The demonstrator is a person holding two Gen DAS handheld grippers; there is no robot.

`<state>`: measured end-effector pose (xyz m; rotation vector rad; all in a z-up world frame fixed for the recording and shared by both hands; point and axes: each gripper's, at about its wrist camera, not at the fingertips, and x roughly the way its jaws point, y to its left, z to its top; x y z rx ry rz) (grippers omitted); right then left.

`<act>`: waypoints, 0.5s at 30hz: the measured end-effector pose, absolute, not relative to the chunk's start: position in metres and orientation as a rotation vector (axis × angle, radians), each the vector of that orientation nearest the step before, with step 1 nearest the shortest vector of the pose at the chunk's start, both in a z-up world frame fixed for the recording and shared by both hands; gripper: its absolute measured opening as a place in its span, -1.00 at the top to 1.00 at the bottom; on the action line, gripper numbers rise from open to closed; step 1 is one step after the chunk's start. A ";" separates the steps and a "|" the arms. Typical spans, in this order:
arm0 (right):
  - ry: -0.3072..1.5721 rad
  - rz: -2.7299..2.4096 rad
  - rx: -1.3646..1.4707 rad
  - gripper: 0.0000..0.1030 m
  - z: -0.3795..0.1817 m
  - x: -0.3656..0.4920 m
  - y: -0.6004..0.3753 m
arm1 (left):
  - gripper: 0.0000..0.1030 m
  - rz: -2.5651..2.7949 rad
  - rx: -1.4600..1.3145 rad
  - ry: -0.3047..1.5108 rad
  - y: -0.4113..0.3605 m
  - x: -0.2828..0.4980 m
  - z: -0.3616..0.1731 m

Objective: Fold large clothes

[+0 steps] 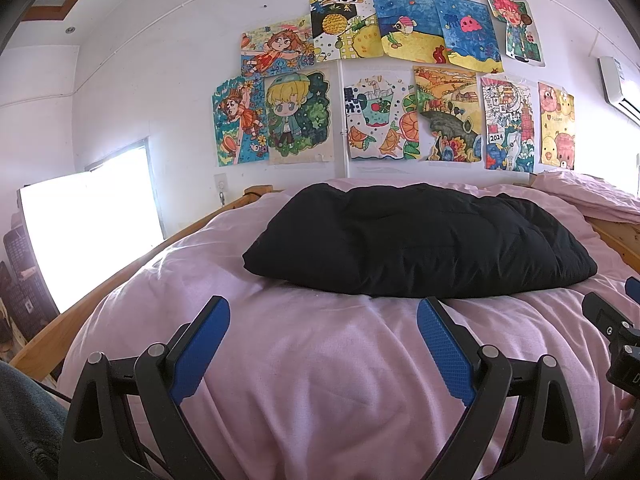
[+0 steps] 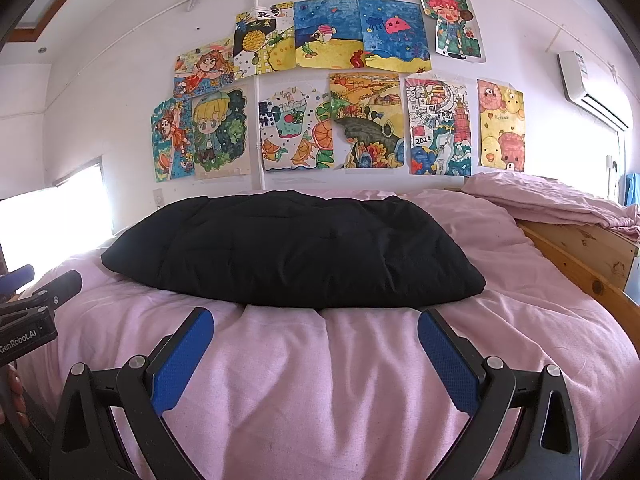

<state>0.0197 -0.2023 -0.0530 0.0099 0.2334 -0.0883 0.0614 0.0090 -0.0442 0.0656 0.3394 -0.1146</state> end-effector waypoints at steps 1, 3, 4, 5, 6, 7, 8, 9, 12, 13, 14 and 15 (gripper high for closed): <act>0.234 -0.089 0.010 -1.00 -0.053 0.019 -0.203 | -0.79 -0.115 0.065 0.340 0.009 0.062 -0.044; 0.234 -0.089 0.010 -1.00 -0.053 0.020 -0.203 | -0.79 -0.115 0.066 0.340 0.009 0.061 -0.044; 0.234 -0.088 0.011 -1.00 -0.053 0.020 -0.203 | -0.79 -0.115 0.066 0.339 0.009 0.062 -0.044; 0.234 -0.087 0.011 -1.00 -0.053 0.019 -0.203 | -0.79 -0.115 0.066 0.339 0.009 0.062 -0.044; 0.235 -0.088 0.011 -1.00 -0.053 0.020 -0.203 | -0.79 -0.115 0.066 0.339 0.009 0.061 -0.044; 0.236 -0.088 0.010 -1.00 -0.053 0.020 -0.203 | -0.79 -0.114 0.066 0.339 0.009 0.062 -0.044; 0.235 -0.088 0.011 -1.00 -0.053 0.020 -0.203 | -0.79 -0.114 0.065 0.340 0.009 0.062 -0.044; 0.235 -0.088 0.012 -1.00 -0.053 0.020 -0.203 | -0.79 -0.115 0.066 0.340 0.009 0.061 -0.044; 0.235 -0.088 0.010 -1.00 -0.053 0.020 -0.204 | -0.79 -0.114 0.065 0.339 0.009 0.062 -0.044; 0.236 -0.087 0.011 -1.00 -0.053 0.020 -0.204 | -0.79 -0.115 0.065 0.339 0.009 0.062 -0.044; 0.237 -0.086 0.012 -1.00 -0.053 0.020 -0.204 | -0.79 -0.116 0.066 0.339 0.010 0.062 -0.044; 0.236 -0.087 0.011 -1.00 -0.052 0.019 -0.204 | -0.79 -0.116 0.066 0.339 0.010 0.062 -0.045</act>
